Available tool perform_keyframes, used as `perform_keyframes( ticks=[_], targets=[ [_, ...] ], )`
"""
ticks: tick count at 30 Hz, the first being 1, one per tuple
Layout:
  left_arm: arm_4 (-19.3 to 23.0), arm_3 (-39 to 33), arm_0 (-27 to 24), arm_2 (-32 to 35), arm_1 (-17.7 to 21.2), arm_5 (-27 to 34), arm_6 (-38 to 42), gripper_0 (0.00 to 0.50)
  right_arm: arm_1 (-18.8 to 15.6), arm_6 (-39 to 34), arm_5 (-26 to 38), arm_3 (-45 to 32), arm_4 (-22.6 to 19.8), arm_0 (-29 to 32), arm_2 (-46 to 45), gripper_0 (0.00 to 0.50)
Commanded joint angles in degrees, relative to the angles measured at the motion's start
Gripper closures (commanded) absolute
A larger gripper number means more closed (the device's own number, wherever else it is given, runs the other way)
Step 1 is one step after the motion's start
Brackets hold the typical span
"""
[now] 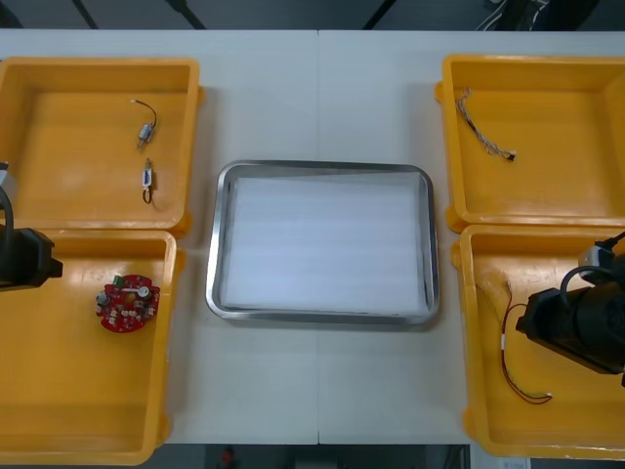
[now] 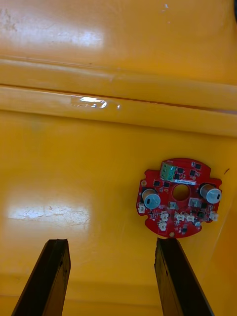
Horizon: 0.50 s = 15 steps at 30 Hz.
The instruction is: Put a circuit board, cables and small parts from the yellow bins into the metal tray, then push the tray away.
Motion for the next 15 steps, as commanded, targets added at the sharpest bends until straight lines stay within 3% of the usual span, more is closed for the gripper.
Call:
perform_keyframes(
  ticks=[1,15],
  targets=[
    [-2.3,0.0,0.8,-2.5,0.6,-1.7,3.1,0.0,0.7,1.1,-2.2,1.2,2.0,1.0,3.1,0.0],
    [-6.9,0.9,-0.7,-11.0,0.6,-7.6,6.9,0.0,0.7,3.3,-8.1,4.9,5.2,1.0,8.6,0.0]
  ],
)
